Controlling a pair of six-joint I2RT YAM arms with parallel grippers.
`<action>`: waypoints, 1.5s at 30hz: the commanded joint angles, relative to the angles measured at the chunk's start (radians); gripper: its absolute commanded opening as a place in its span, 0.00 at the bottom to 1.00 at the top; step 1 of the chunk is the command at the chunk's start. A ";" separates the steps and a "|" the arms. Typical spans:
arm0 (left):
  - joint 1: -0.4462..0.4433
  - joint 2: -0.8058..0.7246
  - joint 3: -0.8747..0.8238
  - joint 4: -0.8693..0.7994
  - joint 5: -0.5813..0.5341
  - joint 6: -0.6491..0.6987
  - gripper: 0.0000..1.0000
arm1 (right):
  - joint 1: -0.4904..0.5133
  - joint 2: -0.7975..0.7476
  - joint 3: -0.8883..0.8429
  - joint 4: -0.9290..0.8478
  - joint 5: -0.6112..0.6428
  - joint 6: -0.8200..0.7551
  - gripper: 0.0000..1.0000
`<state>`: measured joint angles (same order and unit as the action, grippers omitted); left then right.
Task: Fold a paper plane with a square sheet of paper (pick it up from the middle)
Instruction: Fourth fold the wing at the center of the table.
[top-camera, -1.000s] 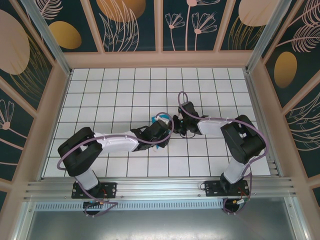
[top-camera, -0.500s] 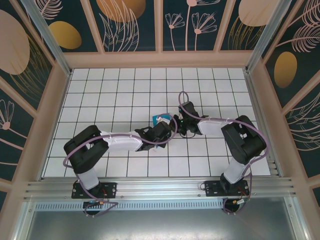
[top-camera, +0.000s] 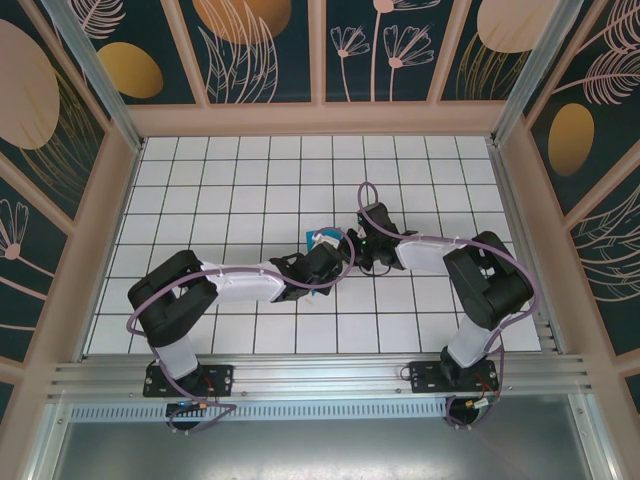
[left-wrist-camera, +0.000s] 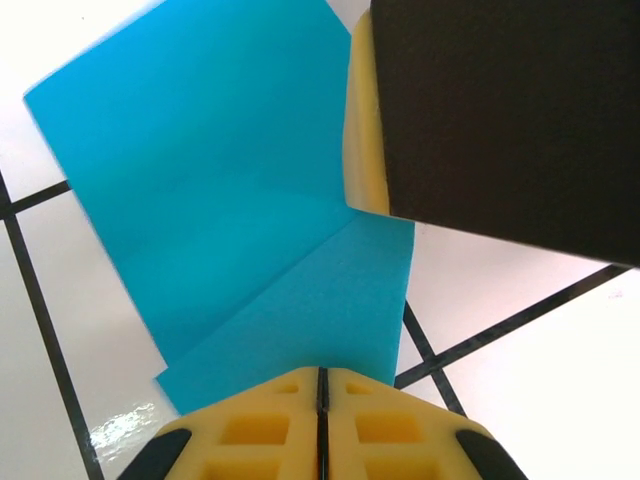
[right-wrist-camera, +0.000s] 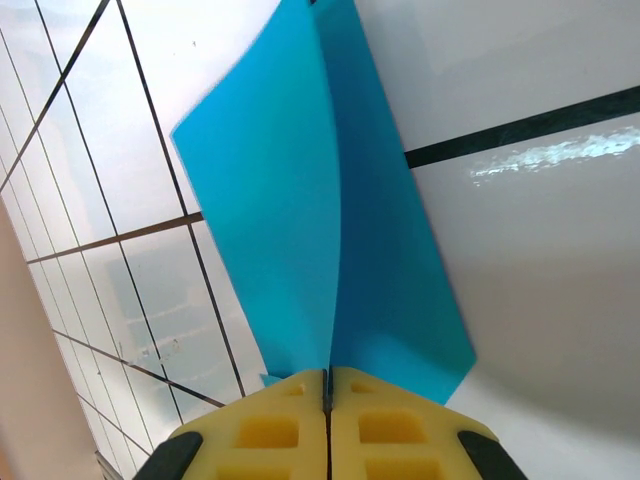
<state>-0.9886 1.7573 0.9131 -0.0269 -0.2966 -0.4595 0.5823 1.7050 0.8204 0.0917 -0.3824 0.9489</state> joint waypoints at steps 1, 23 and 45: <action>-0.005 0.014 0.011 -0.007 -0.007 0.024 0.06 | -0.001 -0.051 0.031 -0.013 0.005 -0.002 0.09; -0.005 -0.101 -0.106 0.142 -0.010 0.133 0.47 | -0.018 -0.044 0.077 -0.069 -0.008 0.017 0.05; -0.005 -0.050 -0.064 0.143 -0.064 0.162 0.19 | -0.018 -0.027 0.098 -0.076 -0.020 0.026 0.07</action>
<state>-0.9897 1.6974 0.8219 0.1089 -0.3275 -0.3115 0.5682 1.6894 0.8825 0.0452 -0.3931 0.9760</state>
